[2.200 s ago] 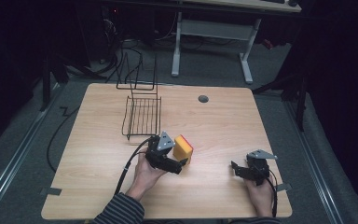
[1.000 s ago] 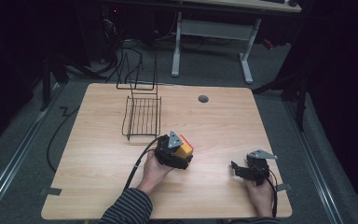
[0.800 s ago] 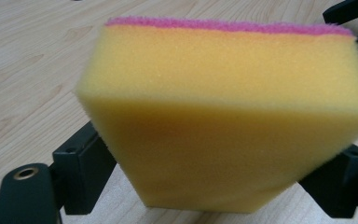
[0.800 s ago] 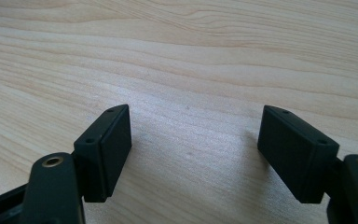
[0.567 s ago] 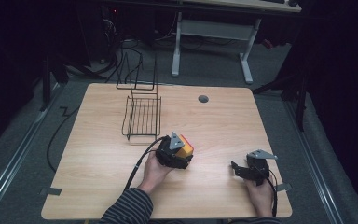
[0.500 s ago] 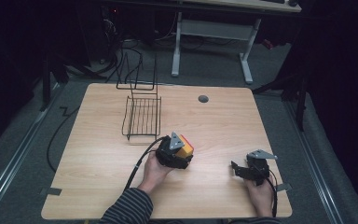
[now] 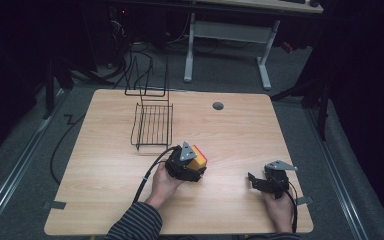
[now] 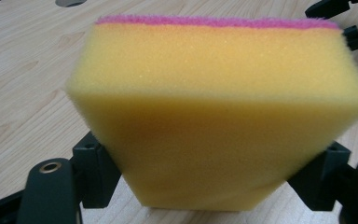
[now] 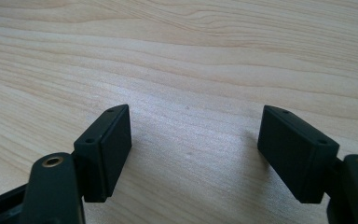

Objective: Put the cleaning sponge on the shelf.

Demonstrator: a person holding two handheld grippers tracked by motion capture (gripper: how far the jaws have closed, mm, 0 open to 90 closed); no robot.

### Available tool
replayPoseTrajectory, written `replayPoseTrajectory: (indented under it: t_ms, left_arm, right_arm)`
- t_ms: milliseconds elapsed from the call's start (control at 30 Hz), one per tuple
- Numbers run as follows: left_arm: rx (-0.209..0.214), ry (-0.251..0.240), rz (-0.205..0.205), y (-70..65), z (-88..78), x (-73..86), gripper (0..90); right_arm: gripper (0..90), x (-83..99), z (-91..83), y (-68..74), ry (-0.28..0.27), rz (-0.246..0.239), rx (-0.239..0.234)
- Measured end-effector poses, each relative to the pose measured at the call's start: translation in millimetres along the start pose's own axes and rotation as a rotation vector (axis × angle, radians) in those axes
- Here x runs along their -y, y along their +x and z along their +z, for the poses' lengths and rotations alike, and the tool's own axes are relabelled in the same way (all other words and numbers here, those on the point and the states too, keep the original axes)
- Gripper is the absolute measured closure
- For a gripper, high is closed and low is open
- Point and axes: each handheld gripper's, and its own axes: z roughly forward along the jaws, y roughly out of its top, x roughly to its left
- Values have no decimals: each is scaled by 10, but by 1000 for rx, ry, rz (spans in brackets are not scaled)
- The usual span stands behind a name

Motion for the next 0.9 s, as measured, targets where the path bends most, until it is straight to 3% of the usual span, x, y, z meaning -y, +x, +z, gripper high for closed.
replayPoseTrajectory:
  t_ms: [600,900]
  left_arm:
    - [-2,-25,-8,39,-264,-41,239]
    - [-18,-41,-34,123,-416,-29,240]
  right_arm:
    - [262,0,0,0,0,0,0]
    - [263,0,0,0,0,0,0]
